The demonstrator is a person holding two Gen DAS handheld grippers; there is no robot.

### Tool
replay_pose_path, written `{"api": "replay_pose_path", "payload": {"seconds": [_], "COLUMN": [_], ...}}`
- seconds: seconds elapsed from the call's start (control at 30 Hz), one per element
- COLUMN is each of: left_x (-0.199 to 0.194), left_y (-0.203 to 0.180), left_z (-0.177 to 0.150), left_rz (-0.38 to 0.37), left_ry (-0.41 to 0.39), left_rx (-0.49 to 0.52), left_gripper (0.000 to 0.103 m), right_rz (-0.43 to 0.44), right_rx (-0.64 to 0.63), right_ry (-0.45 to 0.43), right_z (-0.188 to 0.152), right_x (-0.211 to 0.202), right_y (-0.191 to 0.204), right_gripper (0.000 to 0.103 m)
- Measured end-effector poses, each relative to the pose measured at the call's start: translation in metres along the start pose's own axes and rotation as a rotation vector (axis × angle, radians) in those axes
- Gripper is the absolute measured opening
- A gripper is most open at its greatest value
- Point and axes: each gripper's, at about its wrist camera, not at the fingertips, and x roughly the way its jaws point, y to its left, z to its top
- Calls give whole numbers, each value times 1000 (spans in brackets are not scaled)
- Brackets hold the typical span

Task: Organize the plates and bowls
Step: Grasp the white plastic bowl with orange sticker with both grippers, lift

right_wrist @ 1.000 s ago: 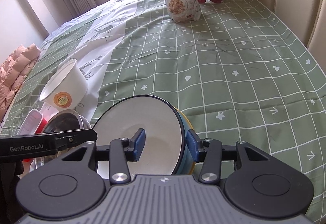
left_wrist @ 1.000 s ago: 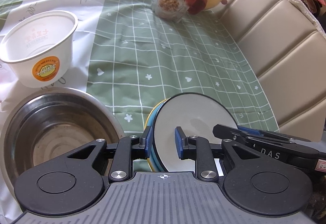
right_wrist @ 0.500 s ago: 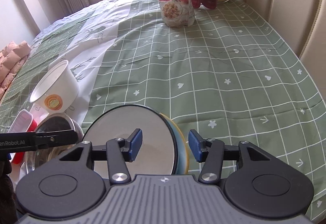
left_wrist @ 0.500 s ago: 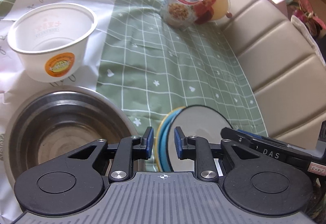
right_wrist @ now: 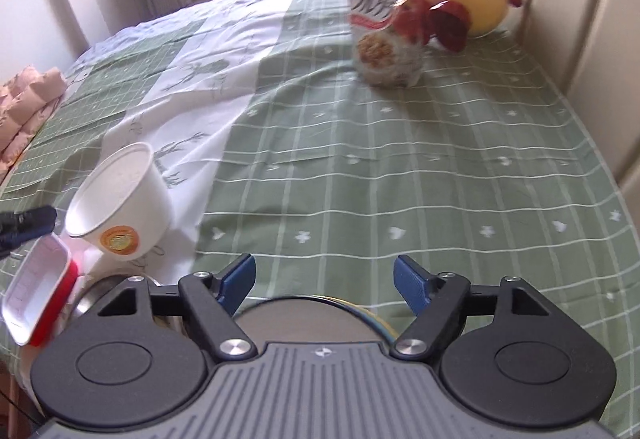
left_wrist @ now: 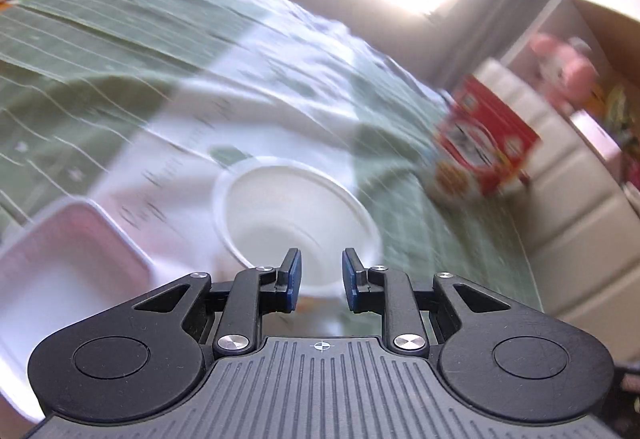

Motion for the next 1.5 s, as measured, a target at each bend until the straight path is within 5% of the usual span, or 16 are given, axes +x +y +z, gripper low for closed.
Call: {"api": "replay_pose_path", "payload": {"seconds": [0.17,0.33,0.57,0.67,0.73,0.8,0.9,1.5], "left_x": [21,51,86,102,108,109,107,151], "left_y": [33,47,53,56,56,50,27,-125], "left_z": [24,28,24,22,19,17,11,-43], "left_rz": [91,114,131,127,103,90,85,-53], "left_ry": [-12,24,74,111,139,151,149,261], "left_rx": [-27,-50,-17,-13,-22,-12,60,310], "left_gripper": [24,24,24,24,24,24,23,22], "right_rz": [51,231,139,151,156,179,197,76], "right_rx": [-16,-88,-92,-79,-62,-33,4,122], "right_ry": [-46,-35,68,151,192,231,243,100], "right_z": [18,37,59,59,56,52,50,47], "right_x": [14,31,104,134,148,155,152,79], "right_y": [43,94,138,146,149,146,133,-22], "right_gripper": [89,93,90,82,55,39,28,28]}}
